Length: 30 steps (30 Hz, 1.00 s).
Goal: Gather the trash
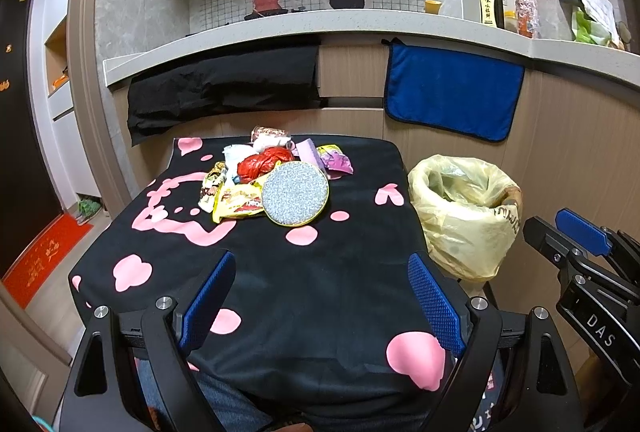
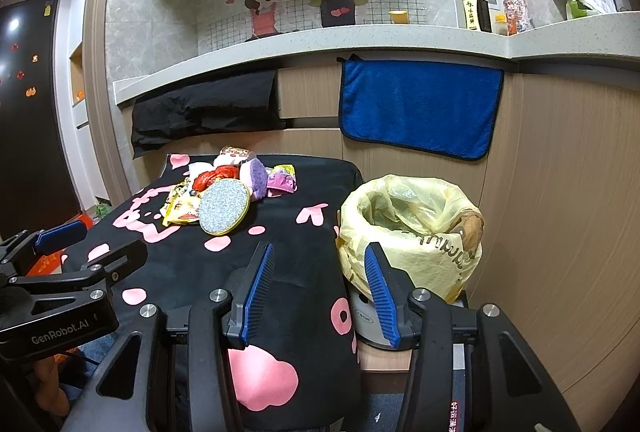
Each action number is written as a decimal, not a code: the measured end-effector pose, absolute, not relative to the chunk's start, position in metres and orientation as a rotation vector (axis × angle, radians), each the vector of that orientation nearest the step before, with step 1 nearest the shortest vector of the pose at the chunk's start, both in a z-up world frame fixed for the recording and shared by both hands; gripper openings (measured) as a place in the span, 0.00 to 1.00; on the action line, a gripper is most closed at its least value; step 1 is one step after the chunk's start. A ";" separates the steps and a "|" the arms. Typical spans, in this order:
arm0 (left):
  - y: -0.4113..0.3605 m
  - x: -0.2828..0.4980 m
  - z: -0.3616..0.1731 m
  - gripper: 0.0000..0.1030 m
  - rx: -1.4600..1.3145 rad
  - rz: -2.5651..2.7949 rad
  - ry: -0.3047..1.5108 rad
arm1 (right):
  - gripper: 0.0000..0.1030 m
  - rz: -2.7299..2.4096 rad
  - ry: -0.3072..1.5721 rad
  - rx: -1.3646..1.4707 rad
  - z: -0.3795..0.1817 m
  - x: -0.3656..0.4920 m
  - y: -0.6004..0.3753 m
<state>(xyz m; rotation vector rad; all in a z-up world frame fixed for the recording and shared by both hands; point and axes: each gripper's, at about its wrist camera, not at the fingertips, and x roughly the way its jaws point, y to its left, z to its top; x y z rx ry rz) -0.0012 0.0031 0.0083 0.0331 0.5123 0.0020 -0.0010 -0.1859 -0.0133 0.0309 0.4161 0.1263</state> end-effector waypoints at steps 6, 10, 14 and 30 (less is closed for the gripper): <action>0.002 -0.003 0.009 0.85 0.032 0.001 0.503 | 0.44 0.125 0.414 0.031 -0.013 -0.001 -0.186; 0.002 -0.005 0.009 0.85 0.033 0.000 0.500 | 0.44 0.123 0.408 0.032 -0.012 -0.003 -0.187; 0.002 -0.005 0.009 0.85 0.034 0.000 0.502 | 0.44 0.123 0.408 0.033 -0.012 -0.004 -0.188; 0.002 -0.005 0.010 0.85 0.033 0.000 0.500 | 0.44 0.121 0.408 0.034 -0.012 -0.004 -0.187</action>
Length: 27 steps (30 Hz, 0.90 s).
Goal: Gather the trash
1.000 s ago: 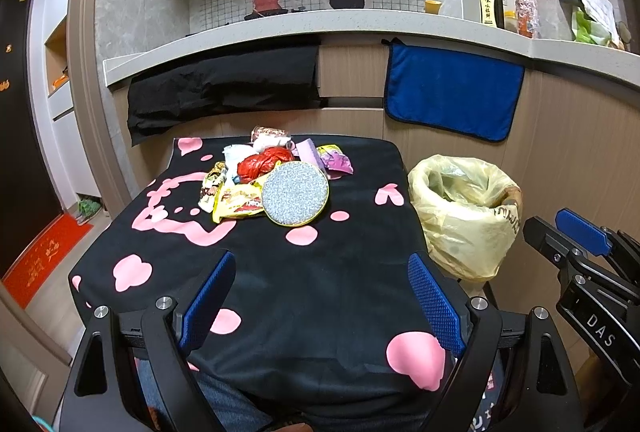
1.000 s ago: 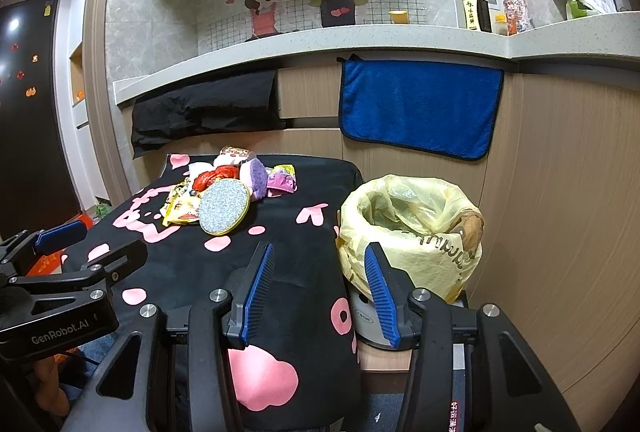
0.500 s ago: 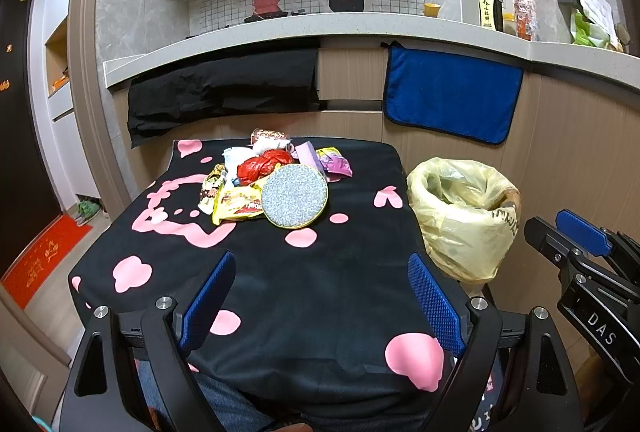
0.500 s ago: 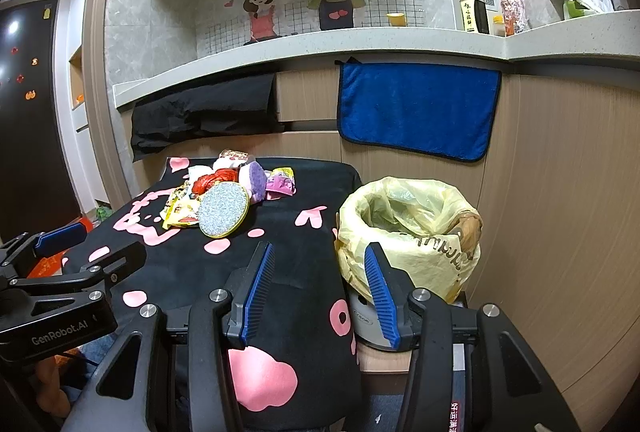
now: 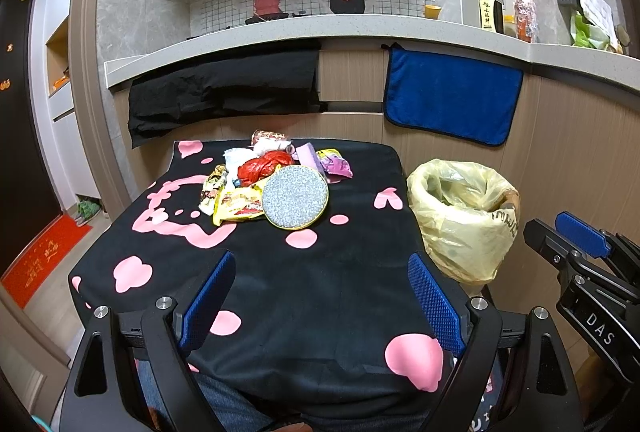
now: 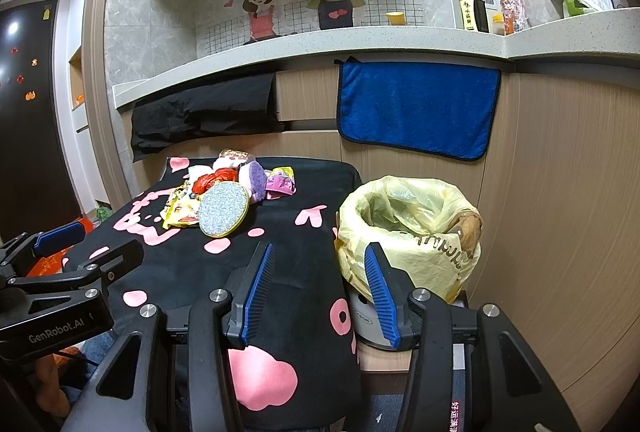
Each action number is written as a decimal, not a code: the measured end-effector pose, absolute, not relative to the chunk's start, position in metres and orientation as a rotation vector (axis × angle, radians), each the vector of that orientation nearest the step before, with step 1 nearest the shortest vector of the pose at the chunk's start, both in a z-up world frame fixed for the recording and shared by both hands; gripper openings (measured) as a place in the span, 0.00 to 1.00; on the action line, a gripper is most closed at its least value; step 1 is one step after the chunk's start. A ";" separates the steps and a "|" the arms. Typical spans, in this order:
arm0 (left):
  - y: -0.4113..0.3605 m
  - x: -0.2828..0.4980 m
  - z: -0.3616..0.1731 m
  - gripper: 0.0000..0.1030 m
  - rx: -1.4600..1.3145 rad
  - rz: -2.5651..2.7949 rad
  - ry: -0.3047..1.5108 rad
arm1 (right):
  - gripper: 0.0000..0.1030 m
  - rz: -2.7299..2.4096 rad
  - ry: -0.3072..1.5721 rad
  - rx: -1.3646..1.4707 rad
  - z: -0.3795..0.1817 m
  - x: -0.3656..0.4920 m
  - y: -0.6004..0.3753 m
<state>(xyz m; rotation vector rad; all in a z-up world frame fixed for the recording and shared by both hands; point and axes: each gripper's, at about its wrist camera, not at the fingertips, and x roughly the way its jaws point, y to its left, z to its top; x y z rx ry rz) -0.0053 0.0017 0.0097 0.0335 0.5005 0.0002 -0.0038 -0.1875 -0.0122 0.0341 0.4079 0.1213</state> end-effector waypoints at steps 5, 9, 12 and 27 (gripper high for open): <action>0.002 -0.005 0.010 0.86 0.033 -0.002 0.501 | 0.44 0.121 0.408 0.035 -0.012 -0.004 -0.188; 0.000 -0.005 0.012 0.85 0.033 -0.007 0.501 | 0.44 0.122 0.410 0.036 -0.013 -0.003 -0.188; 0.000 -0.005 0.013 0.85 0.030 -0.010 0.499 | 0.44 0.121 0.410 0.037 -0.013 -0.004 -0.188; 0.025 0.024 0.017 0.85 0.001 -0.125 0.507 | 0.44 0.121 0.394 0.012 -0.012 0.012 -0.185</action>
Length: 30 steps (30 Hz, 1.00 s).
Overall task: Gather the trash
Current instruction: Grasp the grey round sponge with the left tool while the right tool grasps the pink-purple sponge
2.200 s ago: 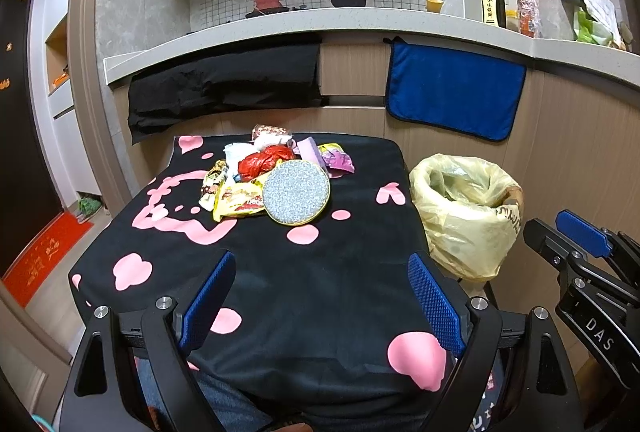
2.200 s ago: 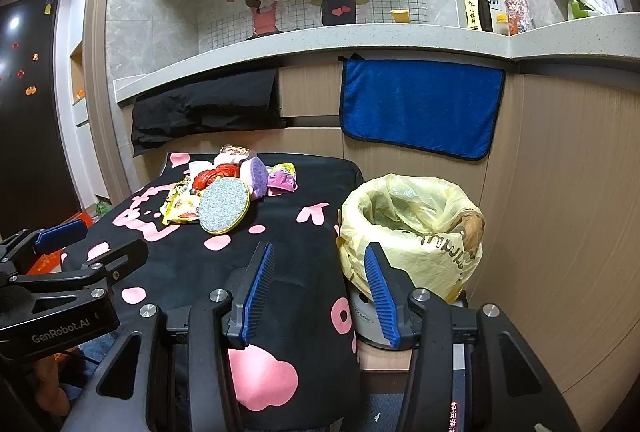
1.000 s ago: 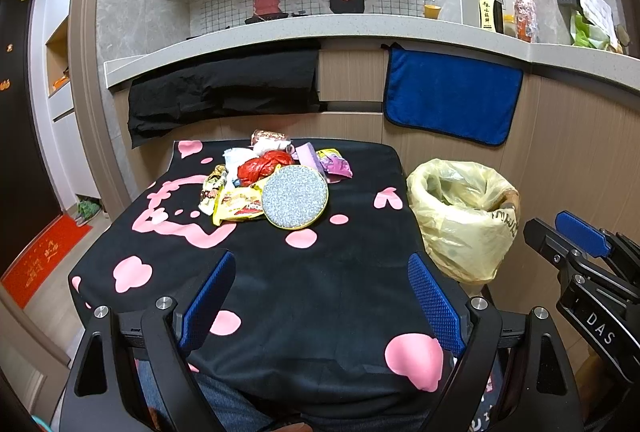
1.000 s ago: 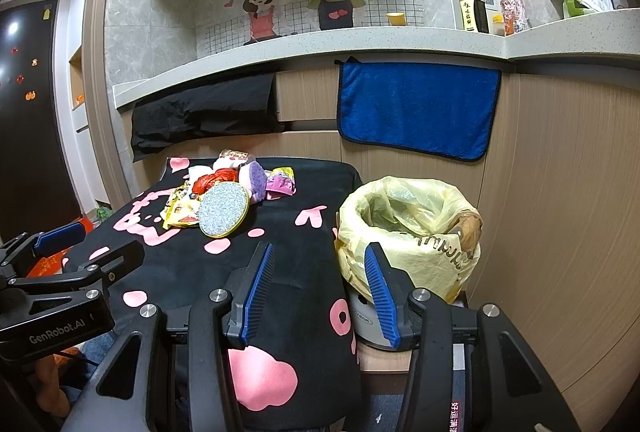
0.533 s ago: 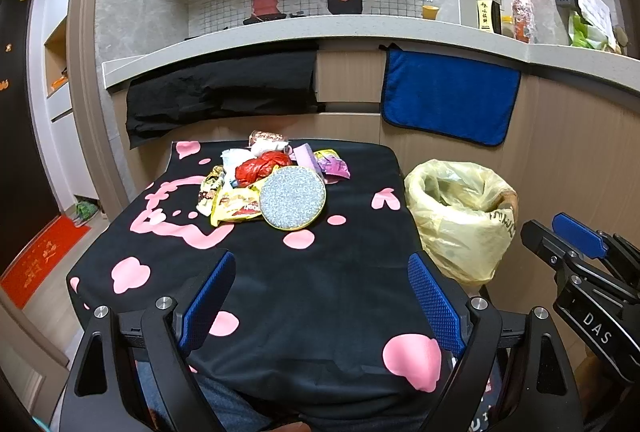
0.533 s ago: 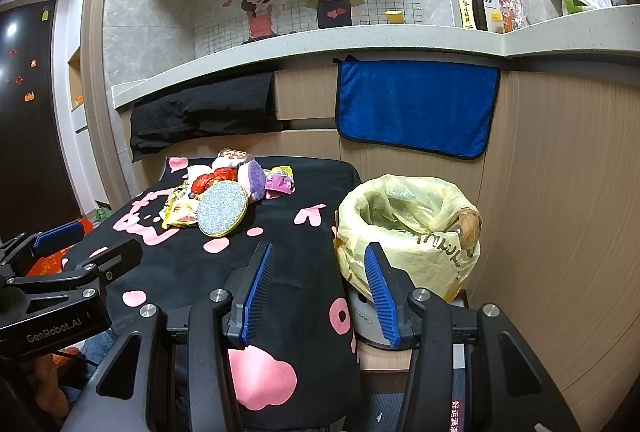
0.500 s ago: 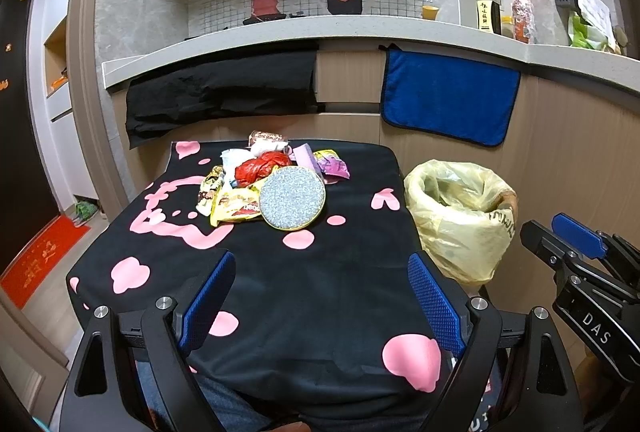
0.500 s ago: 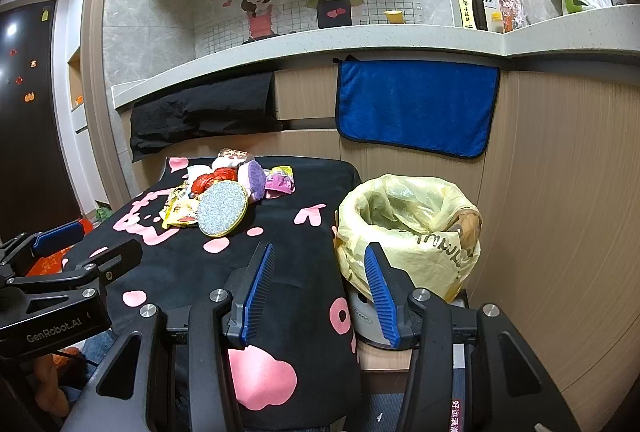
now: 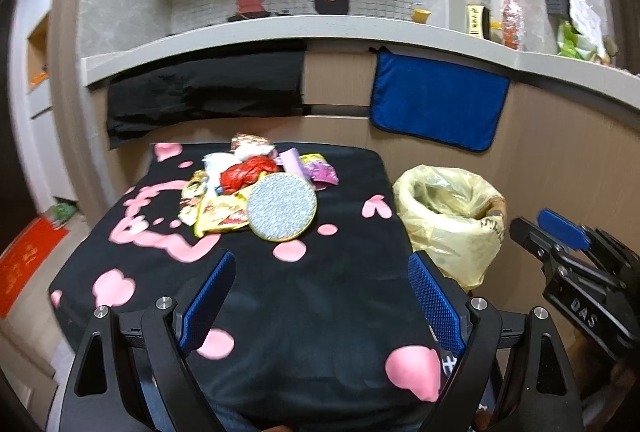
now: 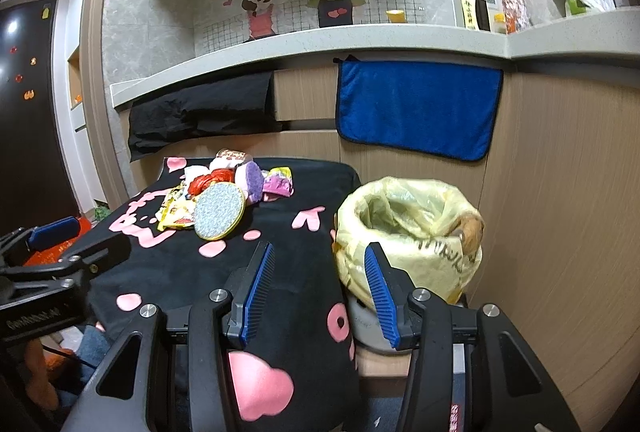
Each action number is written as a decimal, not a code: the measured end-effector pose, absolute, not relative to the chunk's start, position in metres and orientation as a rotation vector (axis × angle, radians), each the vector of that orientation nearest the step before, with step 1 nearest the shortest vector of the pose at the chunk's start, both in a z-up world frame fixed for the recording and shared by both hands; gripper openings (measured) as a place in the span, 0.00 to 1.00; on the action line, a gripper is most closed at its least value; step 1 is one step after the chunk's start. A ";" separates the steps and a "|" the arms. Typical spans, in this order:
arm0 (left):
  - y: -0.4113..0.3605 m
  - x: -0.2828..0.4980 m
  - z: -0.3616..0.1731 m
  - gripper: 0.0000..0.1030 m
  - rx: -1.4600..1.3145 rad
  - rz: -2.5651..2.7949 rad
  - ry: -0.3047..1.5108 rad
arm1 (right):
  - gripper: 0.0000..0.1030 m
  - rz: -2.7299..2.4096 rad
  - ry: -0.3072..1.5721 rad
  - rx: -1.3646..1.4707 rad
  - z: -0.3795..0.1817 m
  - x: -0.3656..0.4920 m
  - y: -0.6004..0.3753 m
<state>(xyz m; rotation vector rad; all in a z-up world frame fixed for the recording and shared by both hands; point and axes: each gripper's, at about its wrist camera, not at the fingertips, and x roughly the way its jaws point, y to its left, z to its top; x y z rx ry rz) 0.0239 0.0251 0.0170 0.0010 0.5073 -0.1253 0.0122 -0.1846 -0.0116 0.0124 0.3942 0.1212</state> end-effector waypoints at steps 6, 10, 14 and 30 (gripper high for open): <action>0.077 0.075 0.008 0.85 -0.036 -0.071 0.504 | 0.44 0.179 0.400 -0.017 -0.006 0.065 -0.164; 0.113 0.113 -0.009 0.86 -0.061 -0.046 0.544 | 0.44 0.239 0.438 -0.032 -0.009 0.107 -0.146; 0.141 0.158 -0.034 0.86 -0.122 -0.085 0.647 | 0.44 0.276 0.462 -0.030 -0.013 0.148 -0.136; 0.127 0.286 -0.089 0.58 -0.335 -0.315 0.888 | 0.44 0.298 0.605 -0.040 -0.057 0.271 -0.141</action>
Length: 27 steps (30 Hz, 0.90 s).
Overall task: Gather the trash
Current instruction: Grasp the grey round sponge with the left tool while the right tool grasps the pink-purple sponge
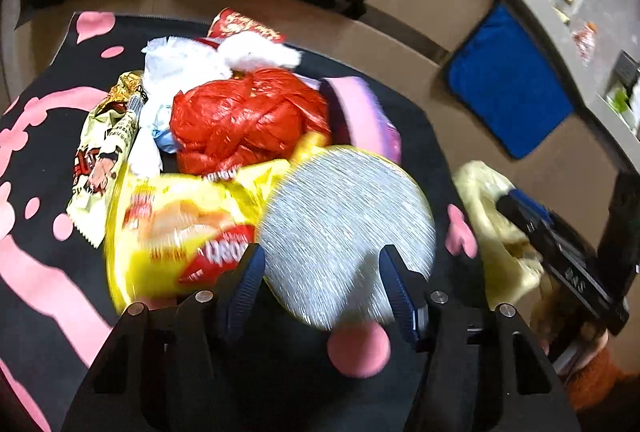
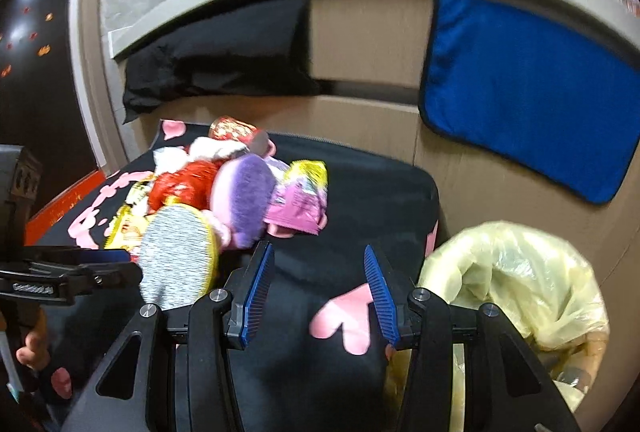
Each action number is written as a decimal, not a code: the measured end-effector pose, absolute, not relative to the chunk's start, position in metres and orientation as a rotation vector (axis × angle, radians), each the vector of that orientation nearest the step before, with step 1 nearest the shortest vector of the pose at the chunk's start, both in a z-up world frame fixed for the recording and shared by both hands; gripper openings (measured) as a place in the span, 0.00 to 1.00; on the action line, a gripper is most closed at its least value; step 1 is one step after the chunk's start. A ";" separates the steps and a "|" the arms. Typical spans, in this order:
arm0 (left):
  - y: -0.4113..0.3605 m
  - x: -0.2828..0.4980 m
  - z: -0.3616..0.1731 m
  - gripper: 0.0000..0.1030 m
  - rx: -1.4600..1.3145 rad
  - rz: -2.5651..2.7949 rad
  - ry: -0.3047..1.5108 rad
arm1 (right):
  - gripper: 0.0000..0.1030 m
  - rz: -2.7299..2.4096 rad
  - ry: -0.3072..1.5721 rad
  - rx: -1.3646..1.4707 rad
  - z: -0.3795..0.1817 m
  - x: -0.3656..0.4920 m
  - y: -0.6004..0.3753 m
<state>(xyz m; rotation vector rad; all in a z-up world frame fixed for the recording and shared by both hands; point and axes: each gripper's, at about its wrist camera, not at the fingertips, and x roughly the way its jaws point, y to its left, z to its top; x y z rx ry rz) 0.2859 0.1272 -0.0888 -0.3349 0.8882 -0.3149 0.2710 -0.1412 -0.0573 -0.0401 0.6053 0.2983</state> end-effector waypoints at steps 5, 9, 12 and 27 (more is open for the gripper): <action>0.138 0.303 -0.101 0.58 -0.440 -0.288 0.915 | 0.44 0.289 0.635 -0.010 -0.067 0.282 -0.153; 0.131 0.301 -0.106 0.55 -0.490 -0.331 0.922 | 0.44 0.304 0.621 0.002 -0.057 0.285 -0.152; 0.123 0.297 -0.107 0.33 -0.501 -0.394 0.934 | 0.44 0.315 0.620 -0.022 -0.049 0.292 -0.142; 0.199 0.239 -0.041 0.14 -0.348 -0.130 0.680 | 0.44 0.452 0.703 -0.071 -0.052 0.355 -0.041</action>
